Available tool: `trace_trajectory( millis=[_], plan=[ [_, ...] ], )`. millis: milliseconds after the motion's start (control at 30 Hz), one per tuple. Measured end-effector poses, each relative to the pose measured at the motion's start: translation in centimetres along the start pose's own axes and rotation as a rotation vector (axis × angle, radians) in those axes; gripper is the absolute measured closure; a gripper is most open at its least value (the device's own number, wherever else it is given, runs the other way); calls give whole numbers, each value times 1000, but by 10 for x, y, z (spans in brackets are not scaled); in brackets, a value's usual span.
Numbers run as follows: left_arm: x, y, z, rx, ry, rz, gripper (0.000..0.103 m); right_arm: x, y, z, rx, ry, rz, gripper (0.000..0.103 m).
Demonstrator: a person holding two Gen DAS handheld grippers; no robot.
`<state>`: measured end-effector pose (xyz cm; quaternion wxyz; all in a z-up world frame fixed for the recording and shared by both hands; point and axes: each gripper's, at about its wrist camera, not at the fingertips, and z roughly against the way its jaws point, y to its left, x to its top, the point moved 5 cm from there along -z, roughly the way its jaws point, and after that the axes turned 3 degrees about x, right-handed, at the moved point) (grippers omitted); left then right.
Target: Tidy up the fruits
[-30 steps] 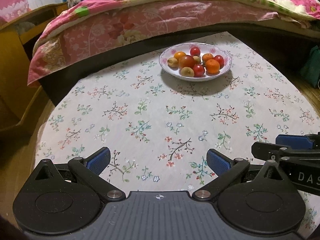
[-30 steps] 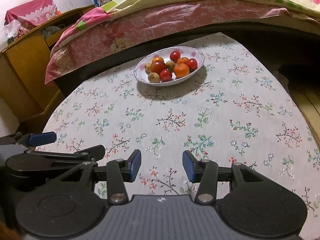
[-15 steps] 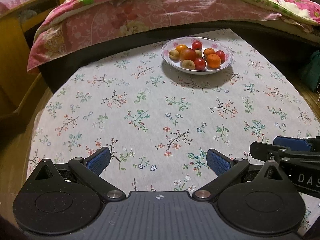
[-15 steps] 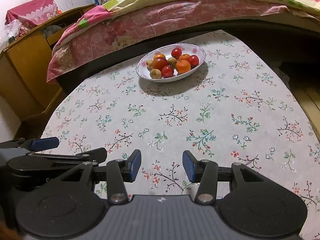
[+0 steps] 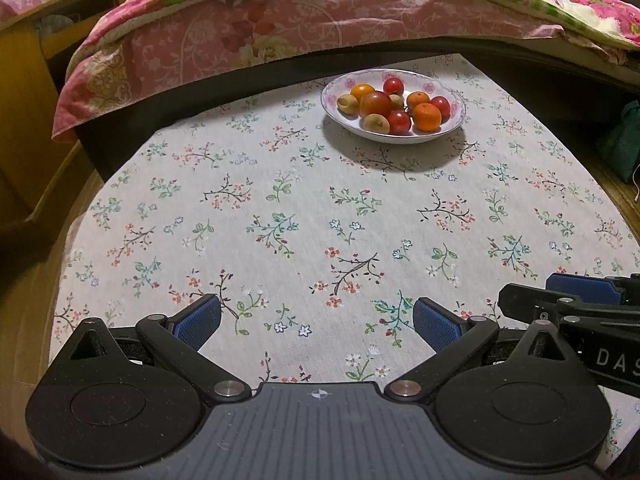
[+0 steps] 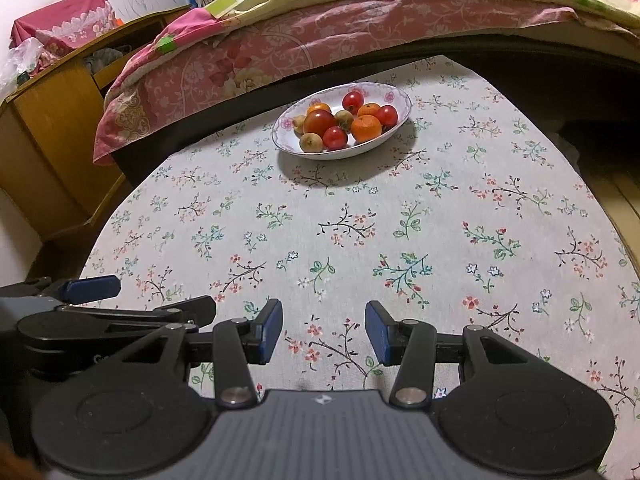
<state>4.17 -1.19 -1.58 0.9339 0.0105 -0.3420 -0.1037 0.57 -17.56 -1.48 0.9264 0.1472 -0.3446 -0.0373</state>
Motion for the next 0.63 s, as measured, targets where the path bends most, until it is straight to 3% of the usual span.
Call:
trace_trajectory(
  millis=[633],
  plan=[
    [0,-1,-3,11,-1,-6,0,-2,0,-2,2,0,2,59]
  ],
)
